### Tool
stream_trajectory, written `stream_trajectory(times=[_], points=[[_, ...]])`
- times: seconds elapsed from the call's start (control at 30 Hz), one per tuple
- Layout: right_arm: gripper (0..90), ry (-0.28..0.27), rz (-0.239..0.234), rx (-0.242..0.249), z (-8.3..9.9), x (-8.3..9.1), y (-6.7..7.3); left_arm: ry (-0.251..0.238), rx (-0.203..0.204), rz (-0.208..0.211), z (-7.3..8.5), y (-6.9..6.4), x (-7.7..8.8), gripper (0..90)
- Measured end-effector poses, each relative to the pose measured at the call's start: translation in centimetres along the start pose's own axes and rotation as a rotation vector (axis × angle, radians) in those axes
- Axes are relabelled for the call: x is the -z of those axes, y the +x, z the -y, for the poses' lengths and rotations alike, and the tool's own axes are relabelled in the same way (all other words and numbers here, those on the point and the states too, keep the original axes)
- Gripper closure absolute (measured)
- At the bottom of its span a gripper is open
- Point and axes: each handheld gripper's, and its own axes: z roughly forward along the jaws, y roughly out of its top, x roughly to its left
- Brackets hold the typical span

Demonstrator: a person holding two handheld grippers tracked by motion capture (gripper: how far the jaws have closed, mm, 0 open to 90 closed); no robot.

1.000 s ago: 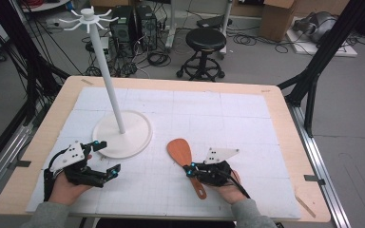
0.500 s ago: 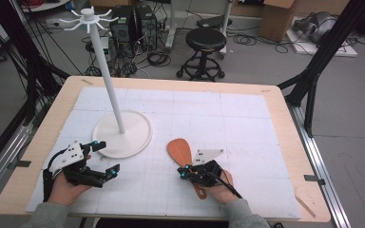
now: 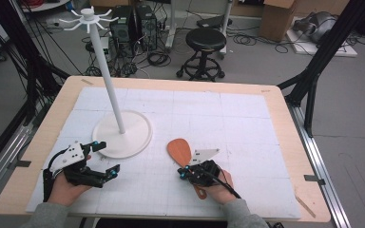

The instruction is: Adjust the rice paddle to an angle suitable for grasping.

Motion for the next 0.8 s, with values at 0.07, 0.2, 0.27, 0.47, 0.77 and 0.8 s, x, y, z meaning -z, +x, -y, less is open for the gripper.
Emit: stream_trajectory(times=[0.07,0.2,0.27,0.47,0.77,0.8], points=[[89.1,0.007,0.005,-0.002,0.1,0.2,0.0,0.000,0.000,0.001,0.0,0.0,0.0,1.8],[89.2,0.020,0.011,-0.026,0.2,0.5,-0.1,0.000,0.002,-0.002,0.0,0.0,0.0,1.8],[89.2,0.020,0.011,-0.026,0.2,0.5,-0.2,0.001,0.002,-0.002,0.0,0.0,0.0,1.8],[89.2,0.029,0.016,-0.046,0.4,1.0,-0.5,0.001,0.000,-0.003,0.0,0.0,0.0,1.8],[89.2,0.041,0.027,-0.075,1.1,2.1,-1.2,0.004,0.000,-0.003,0.0,0.1,0.0,1.8],[89.2,0.039,0.020,-0.089,1.4,2.4,-1.5,0.004,0.000,-0.003,0.0,0.1,0.0,1.8]])
